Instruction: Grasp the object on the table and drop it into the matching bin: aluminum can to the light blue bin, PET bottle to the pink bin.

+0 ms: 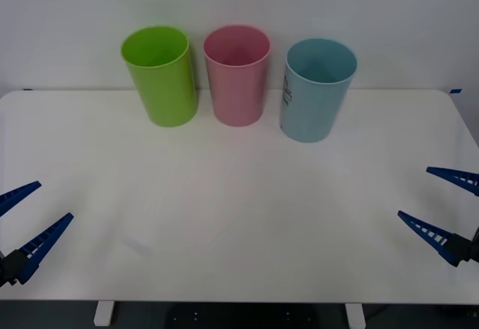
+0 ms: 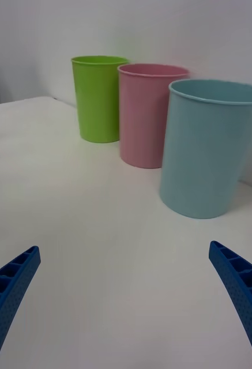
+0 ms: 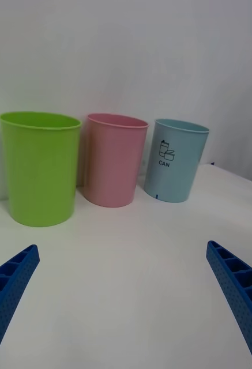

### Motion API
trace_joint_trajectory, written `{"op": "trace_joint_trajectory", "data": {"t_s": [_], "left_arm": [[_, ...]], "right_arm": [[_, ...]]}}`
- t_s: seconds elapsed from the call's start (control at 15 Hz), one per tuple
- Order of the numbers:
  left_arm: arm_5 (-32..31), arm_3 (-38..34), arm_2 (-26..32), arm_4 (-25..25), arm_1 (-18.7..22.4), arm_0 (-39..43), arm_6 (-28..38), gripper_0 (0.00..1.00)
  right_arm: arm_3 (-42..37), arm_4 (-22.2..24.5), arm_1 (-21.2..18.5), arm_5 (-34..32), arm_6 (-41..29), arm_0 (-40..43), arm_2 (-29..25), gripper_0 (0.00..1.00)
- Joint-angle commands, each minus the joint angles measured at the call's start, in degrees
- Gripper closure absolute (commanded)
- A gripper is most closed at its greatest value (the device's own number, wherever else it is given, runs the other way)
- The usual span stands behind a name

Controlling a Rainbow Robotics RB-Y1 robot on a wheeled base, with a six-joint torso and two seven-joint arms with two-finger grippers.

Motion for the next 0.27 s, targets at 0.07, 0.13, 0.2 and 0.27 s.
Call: {"op": "trace_joint_trajectory", "data": {"t_s": [0.07, 0.13, 0.2, 0.27], "left_arm": [[0.0, 0.0, 0.0, 0.0, 0.0, 0.0, 0.0, 0.00], [0.0, 0.0, 0.0, 0.0, 0.0, 0.0, 0.0, 0.00], [0.0, 0.0, 0.0, 0.0, 0.0, 0.0, 0.0, 0.00], [0.0, 0.0, 0.0, 0.0, 0.0, 0.0, 0.0, 0.00]], "right_arm": [[0.0, 0.0, 0.0, -0.2, -0.1, 0.7, 0.2, 0.00], [0.0, 0.0, 0.0, -0.2, -0.1, 0.7, 0.2, 0.00], [0.0, 0.0, 0.0, -0.2, -0.1, 0.7, 0.2, 0.00], [0.0, 0.0, 0.0, -0.2, -0.1, 0.7, 0.2, 0.00]]}}
